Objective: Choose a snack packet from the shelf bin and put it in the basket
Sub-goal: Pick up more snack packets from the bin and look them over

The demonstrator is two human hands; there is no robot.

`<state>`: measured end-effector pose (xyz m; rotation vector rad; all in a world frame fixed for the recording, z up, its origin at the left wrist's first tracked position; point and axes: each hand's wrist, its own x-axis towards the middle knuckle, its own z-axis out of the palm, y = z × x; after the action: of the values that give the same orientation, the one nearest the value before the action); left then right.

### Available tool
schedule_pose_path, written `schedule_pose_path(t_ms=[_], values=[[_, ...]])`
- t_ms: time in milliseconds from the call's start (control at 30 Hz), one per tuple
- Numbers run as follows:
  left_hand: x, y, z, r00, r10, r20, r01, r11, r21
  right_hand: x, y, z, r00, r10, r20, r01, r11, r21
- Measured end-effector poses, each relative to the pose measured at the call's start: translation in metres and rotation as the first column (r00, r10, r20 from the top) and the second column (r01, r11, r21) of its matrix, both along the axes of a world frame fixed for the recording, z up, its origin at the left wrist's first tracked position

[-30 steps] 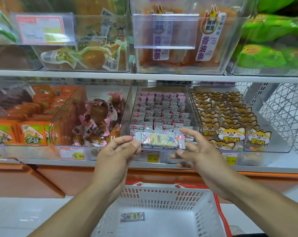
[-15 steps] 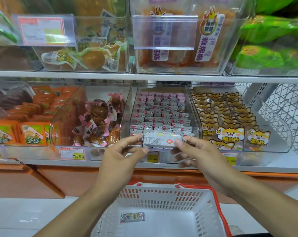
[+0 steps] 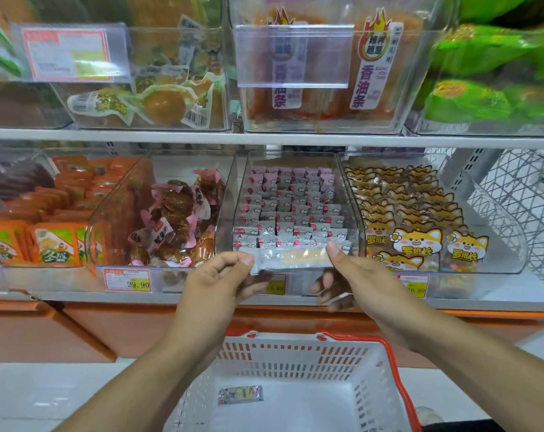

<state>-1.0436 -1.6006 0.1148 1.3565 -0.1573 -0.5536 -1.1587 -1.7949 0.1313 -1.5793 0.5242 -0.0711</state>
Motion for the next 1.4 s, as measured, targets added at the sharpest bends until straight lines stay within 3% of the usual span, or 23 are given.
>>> schedule_pose_path(t_ms=[200, 367, 600, 767, 900, 1033, 1100, 1167, 1200, 1267, 1400], values=[[0.005, 0.001, 0.000, 0.978, 0.043, -0.203, -0.060, 0.995, -0.077, 0.001, -0.001, -0.002, 0.999, 0.008, 0.031, -0.008, 1.000, -0.003], [0.007, 0.001, 0.000, 0.956, 0.072, -0.286, -0.106, 0.988, -0.108, 0.004, -0.001, 0.000, 0.998, -0.051, 0.028, 0.049, 0.997, 0.062], [0.005, 0.002, 0.004, 0.979, 0.041, -0.198, -0.059, 0.995, -0.086, 0.005, -0.001, -0.001, 0.988, -0.113, 0.105, 0.092, 0.978, 0.186], [0.002, 0.001, 0.008, 0.983, -0.031, -0.181, -0.002, 0.983, -0.181, 0.006, -0.004, 0.002, 0.984, -0.163, 0.070, 0.125, 0.919, 0.373], [0.001, 0.002, 0.007, 0.985, -0.032, -0.168, 0.006, 0.988, -0.156, 0.006, -0.003, 0.005, 0.992, -0.118, 0.045, 0.087, 0.893, 0.441], [0.004, 0.003, 0.005, 0.977, -0.007, -0.214, -0.024, 0.989, -0.145, 0.002, -0.002, 0.009, 0.994, 0.003, 0.108, -0.033, 0.960, 0.278], [0.004, 0.002, 0.004, 0.974, -0.010, -0.226, -0.023, 0.989, -0.144, -0.002, -0.001, 0.006, 0.990, 0.063, 0.128, -0.063, 0.998, -0.007], [0.003, -0.001, 0.004, 0.973, -0.014, -0.230, -0.018, 0.990, -0.136, -0.003, 0.000, 0.004, 0.988, 0.054, 0.147, -0.009, 0.957, -0.290], [0.004, -0.003, 0.005, 0.973, -0.018, -0.231, -0.014, 0.991, -0.135, -0.003, 0.000, 0.004, 0.985, 0.027, 0.168, 0.034, 0.936, -0.350], [0.005, -0.009, 0.008, 0.974, -0.039, -0.222, 0.006, 0.989, -0.148, 0.000, 0.000, 0.007, 0.976, 0.001, 0.219, 0.081, 0.928, -0.364], [0.008, -0.030, 0.022, 0.994, -0.069, -0.090, 0.056, 0.988, -0.141, 0.012, -0.007, 0.012, 0.920, -0.108, 0.377, 0.206, 0.951, -0.231]])
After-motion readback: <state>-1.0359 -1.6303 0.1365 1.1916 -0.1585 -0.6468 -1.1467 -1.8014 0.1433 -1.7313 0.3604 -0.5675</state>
